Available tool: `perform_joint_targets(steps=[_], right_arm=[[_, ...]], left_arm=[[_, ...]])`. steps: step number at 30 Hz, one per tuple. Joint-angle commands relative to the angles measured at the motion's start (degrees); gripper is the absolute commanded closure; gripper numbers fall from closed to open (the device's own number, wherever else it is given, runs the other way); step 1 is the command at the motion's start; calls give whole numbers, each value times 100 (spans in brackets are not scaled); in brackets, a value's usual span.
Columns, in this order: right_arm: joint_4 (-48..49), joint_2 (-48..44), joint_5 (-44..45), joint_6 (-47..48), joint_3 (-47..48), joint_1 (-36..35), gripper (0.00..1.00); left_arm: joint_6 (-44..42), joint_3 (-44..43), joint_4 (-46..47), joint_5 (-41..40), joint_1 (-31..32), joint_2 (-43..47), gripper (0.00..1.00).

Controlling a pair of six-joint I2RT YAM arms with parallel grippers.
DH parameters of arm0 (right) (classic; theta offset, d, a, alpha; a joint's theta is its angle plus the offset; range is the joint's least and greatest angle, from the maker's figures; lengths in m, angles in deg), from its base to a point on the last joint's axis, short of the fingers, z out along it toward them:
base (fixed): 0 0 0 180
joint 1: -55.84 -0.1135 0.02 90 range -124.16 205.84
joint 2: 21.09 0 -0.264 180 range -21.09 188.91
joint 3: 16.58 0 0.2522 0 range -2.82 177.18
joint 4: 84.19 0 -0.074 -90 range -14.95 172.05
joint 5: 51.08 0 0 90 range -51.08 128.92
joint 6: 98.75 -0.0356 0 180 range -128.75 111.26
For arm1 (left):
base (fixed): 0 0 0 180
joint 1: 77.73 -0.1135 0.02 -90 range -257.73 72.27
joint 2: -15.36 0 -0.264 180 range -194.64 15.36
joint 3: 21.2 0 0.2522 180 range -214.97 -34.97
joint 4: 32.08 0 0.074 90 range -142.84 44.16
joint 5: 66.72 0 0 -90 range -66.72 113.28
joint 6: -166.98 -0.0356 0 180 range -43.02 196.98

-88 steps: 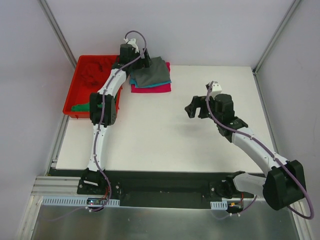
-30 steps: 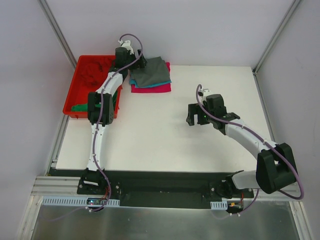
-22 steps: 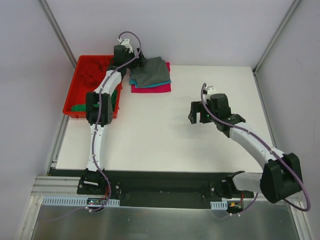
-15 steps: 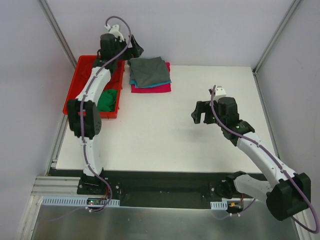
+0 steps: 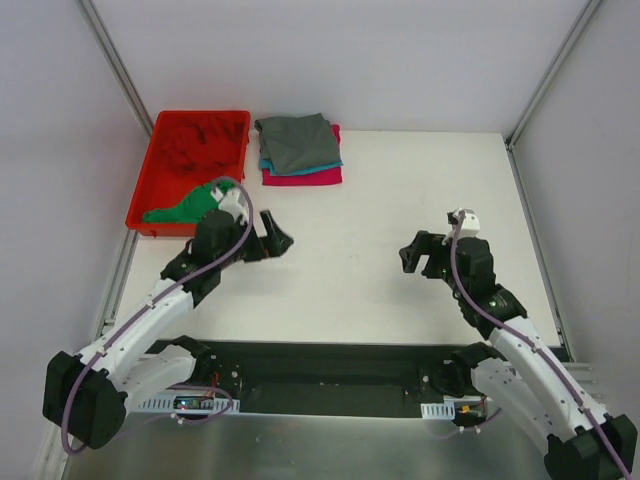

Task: Fold and stack the t-shirts
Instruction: Put the neatly folded tshirt into the corner of the board with both arms

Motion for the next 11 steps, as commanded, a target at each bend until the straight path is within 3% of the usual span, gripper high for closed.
perform_joint_targets(steps=[1,5,11], right_arm=[[124,-711,589,-193,-246,20,4],[124,-1134,817,-132,-527,20,4],[98,-1564,1011,-70,-642,20,4]], left_arm=[[563,1012,-957,-797,-5,474,1],[467,803,-1635,-1211,-14,677,1],[396,556,-1908,-1405,-5,677,1]])
